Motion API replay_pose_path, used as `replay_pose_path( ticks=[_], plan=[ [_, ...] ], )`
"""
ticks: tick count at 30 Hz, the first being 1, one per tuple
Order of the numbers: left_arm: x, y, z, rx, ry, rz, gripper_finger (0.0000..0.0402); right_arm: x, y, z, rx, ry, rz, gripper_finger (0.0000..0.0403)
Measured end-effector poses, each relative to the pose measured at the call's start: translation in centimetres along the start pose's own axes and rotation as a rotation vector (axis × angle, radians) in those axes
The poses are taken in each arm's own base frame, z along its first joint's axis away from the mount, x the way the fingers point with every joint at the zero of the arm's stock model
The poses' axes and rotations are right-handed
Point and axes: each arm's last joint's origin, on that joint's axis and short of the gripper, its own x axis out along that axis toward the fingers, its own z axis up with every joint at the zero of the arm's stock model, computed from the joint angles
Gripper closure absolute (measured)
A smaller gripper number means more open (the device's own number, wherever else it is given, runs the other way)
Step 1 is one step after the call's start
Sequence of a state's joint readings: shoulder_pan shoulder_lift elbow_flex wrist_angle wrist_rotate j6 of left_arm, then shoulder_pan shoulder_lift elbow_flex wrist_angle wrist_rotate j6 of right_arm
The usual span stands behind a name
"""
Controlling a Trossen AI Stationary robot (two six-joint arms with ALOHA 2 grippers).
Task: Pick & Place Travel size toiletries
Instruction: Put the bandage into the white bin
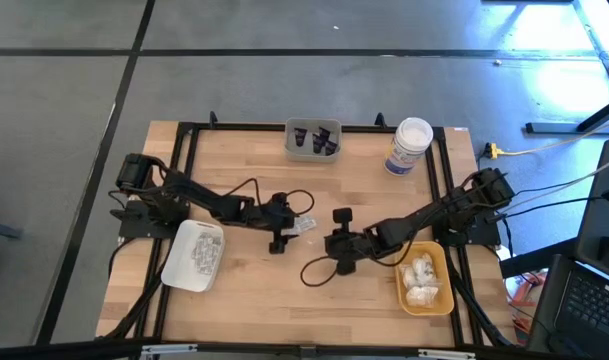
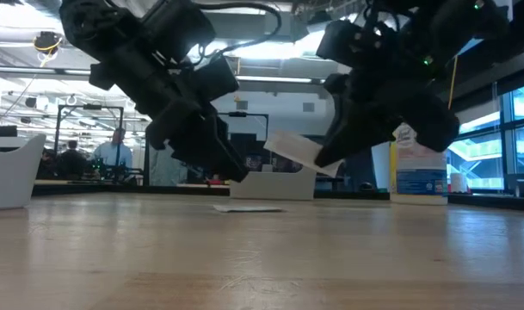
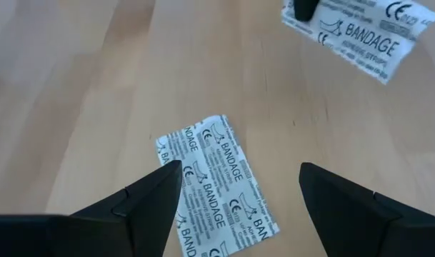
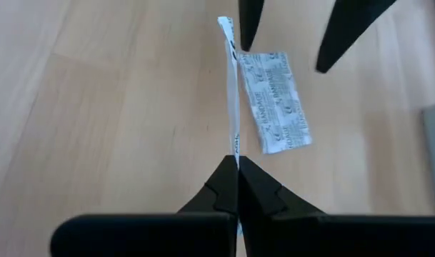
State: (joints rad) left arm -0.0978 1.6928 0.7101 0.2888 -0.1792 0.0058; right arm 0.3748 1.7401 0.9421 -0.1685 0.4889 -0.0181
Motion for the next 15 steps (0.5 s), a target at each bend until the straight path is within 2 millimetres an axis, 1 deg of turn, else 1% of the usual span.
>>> replay_pose_path(
  ticks=[6, 11, 15],
  plan=[
    [-0.2, -0.9, 0.6, 0.087, -0.06, 0.031, 0.0121, 0.1, -0.1, 0.0, 0.069, 0.003, 0.034, 0.0402],
    [-0.6, -2.0, 1.6, 0.139, -0.161, 0.042, 0.0121, 0.4, -0.8, 0.0, 0.11, 0.007, 0.02, 0.0403],
    [-0.8, -2.7, 1.8, 0.176, -0.185, 0.031, 0.0121, 0.7, -1.4, 0.2, 0.138, -0.008, 0.009, 0.0403]
  ],
)
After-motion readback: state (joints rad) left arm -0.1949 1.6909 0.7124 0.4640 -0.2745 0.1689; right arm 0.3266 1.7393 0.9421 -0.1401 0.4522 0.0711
